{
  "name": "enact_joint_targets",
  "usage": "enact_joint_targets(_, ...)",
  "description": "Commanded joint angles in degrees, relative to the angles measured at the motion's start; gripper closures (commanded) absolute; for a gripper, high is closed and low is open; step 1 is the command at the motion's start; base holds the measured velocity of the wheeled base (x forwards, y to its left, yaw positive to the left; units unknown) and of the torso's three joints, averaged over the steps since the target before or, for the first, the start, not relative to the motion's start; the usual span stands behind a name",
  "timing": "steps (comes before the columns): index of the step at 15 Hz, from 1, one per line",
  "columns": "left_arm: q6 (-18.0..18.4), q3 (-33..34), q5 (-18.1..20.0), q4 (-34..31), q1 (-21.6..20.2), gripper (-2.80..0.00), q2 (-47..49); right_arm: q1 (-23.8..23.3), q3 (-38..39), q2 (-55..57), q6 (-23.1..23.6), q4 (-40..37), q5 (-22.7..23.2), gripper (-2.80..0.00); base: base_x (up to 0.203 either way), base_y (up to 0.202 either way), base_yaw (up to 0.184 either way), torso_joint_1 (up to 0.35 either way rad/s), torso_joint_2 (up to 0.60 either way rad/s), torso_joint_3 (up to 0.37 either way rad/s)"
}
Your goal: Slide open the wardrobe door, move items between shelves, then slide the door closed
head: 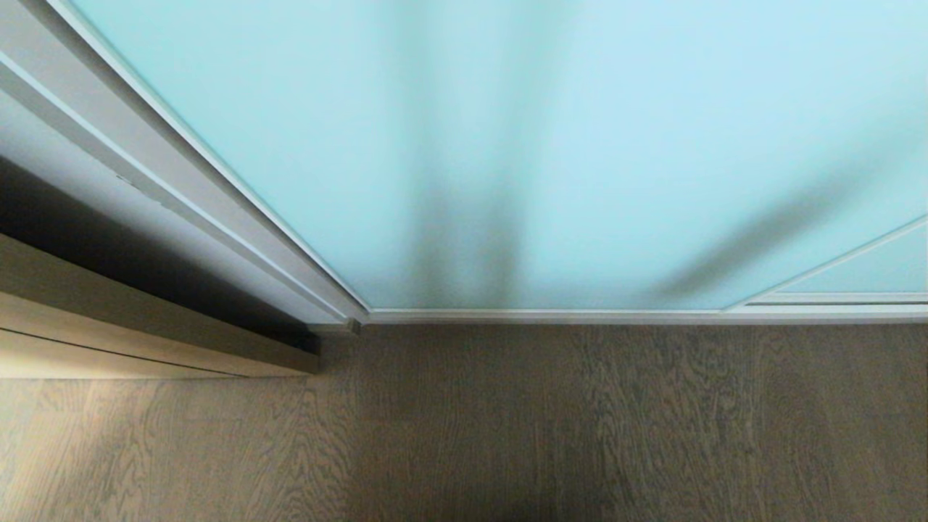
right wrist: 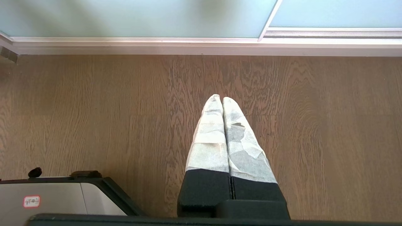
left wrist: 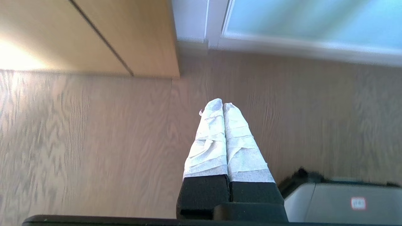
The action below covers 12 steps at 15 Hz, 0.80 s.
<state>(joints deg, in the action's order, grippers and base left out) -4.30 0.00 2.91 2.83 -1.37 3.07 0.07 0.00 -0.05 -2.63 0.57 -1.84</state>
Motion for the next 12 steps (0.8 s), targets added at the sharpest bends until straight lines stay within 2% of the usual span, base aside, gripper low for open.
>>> enact_joint_targets(1,-0.8,0.1,0.0,-0.1,0.0,0.00,-2.8,0.0,0.0,0.0,0.0,0.0,0.0,0.00,0.000,0.000,0.000,0.000,0.00,0.000)
enact_joint_targets(3,-3.1,0.1,-0.5,-0.3,0.0,0.00,-2.8,0.0,0.0,0.0,0.0,0.0,0.0,0.00,0.000,0.000,0.000,0.000,0.00,0.000)
enact_joint_targets(4,-2.7,0.1,-0.6,-0.2,0.0,0.00,-2.8,0.0,0.0,0.0,0.0,0.0,0.0,0.00,0.000,0.000,0.000,0.000,0.00,0.000)
enact_joint_targets(7,4.7,0.1,-0.5,0.0,0.0,0.00,-2.8,0.0,0.0,0.0,0.0,0.0,0.0,0.00,0.000,0.000,0.000,0.000,0.00,0.000)
enact_joint_targets(8,4.6,0.1,-0.7,-0.3,0.0,0.00,-2.8,0.0,0.0,0.0,0.0,0.0,0.0,0.00,0.000,0.000,0.000,0.000,0.00,0.000)
enact_joint_targets(11,1.1,0.1,-2.8,-0.6,0.0,0.00,-2.9,0.0,0.0,-0.1,0.6,0.0,-0.1,0.00,0.000,0.000,0.000,0.000,0.00,0.000)
enact_joint_targets(12,1.6,0.1,-3.4,-0.7,0.0,0.00,-2.8,0.0,0.0,-0.1,0.3,0.0,-0.1,0.00,0.000,0.000,0.000,0.000,0.00,0.000)
